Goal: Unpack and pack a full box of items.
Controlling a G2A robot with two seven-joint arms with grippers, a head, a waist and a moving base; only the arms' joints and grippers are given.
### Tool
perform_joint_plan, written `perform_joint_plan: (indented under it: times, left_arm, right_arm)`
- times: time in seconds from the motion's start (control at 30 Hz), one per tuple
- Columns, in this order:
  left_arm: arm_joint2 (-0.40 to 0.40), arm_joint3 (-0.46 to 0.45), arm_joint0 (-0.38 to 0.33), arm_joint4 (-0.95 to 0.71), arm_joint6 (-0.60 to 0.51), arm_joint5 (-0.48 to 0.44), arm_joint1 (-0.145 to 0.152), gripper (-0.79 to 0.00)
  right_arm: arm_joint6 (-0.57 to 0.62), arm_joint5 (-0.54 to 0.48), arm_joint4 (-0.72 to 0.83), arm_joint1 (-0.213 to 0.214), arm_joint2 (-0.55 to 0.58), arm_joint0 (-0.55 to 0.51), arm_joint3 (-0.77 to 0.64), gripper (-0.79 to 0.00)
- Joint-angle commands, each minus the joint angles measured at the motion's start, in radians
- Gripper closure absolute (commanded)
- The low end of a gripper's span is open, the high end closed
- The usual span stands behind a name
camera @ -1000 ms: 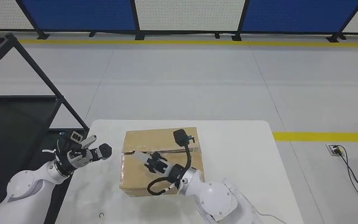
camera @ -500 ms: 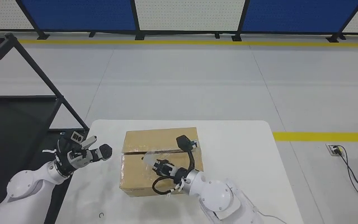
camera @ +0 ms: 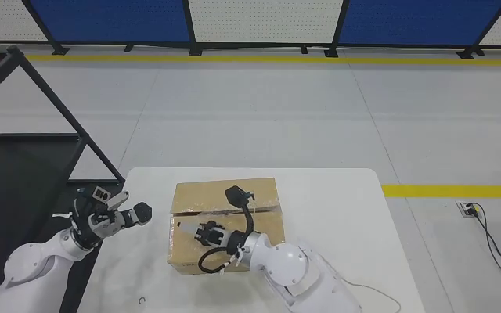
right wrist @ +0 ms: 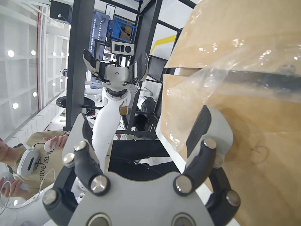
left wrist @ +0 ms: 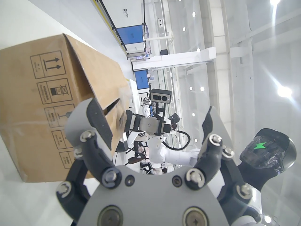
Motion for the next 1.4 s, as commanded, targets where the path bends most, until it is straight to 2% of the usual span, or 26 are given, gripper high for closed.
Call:
perform_joint_plan:
  times: [0.0, 0.6, 0.77, 0.9, 1.0, 1.1, 1.23, 1.37]
  left_arm:
    - [-0.005, -0.001, 0.006, -0.003, -0.001, 0.0, 0.001, -0.785]
    - [-0.042, -0.013, 0.035, -0.04, 0.014, -0.022, 0.0, -0.785]
    - [-0.035, -0.028, 0.031, 0.044, 0.051, -0.034, 0.003, -0.785]
    - [-0.022, -0.051, 0.022, 0.06, 0.047, -0.026, 0.001, -0.785]
    - [-0.023, -0.071, 0.016, 0.053, 0.038, -0.029, 0.001, -0.785]
    - [-0.025, -0.083, 0.009, 0.043, 0.039, -0.02, 0.001, -0.785]
    - [-0.017, -0.095, -0.001, 0.056, 0.045, -0.009, 0.0, -0.785]
    - [-0.009, -0.11, -0.004, 0.047, 0.05, 0.006, -0.003, -0.785]
  right_arm:
    - [-0.005, -0.005, 0.02, -0.007, -0.006, 0.017, 0.019, -0.785]
    - [-0.165, -0.163, 0.182, -0.081, -0.057, 0.127, 0.179, -0.785]
    - [-0.195, -0.233, 0.134, -0.062, 0.007, 0.058, 0.074, -0.785]
    - [-0.215, -0.258, 0.034, -0.023, 0.131, -0.072, -0.116, -0.785]
    - [-0.198, -0.224, -0.008, 0.001, 0.219, -0.169, -0.247, -0.785]
    - [-0.15, -0.122, -0.033, 0.016, 0.272, -0.235, -0.325, -0.785]
    - [-0.048, -0.001, -0.057, 0.03, 0.306, -0.259, -0.352, -0.785]
    - [0.07, 0.034, -0.045, 0.043, 0.331, -0.28, -0.37, -0.785]
